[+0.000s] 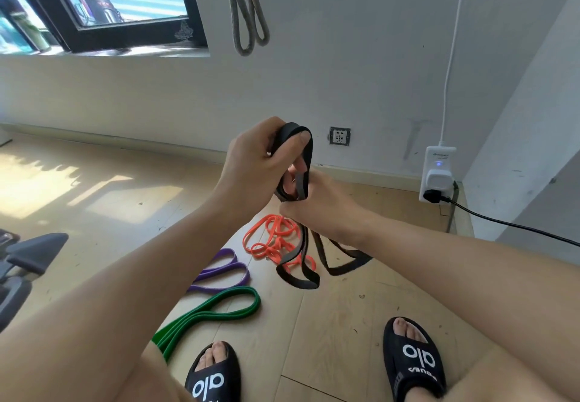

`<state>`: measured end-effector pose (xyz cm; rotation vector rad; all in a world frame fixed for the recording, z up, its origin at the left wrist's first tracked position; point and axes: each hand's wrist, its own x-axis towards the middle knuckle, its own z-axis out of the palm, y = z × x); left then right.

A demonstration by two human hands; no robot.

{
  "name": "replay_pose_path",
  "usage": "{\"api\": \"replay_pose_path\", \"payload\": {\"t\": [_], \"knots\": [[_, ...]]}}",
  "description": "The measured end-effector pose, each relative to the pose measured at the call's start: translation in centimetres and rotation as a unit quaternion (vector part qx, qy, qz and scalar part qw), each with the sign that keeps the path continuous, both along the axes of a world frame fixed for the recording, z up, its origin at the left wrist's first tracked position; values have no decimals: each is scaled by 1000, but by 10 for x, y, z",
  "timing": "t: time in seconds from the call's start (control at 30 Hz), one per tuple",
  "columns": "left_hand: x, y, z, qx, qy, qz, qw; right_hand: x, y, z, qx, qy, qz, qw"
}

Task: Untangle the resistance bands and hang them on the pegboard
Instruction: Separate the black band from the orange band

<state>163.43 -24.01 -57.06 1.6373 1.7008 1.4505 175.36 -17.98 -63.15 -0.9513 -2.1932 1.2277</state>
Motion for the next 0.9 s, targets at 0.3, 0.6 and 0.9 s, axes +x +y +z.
{"api": "replay_pose_path", "payload": {"t": [0.3, 0.6, 0.9], "knots": [[-6, 3, 0, 15, -72, 13, 997, 1, 5, -6, 33, -30, -18, 999], [-19, -2, 0, 22, -24, 34, 999, 7, 15, -6, 105, -32, -48, 993], [-20, -8, 6, -83, 153, -30, 984, 12, 13, -7, 93, -92, -19, 991]]}}
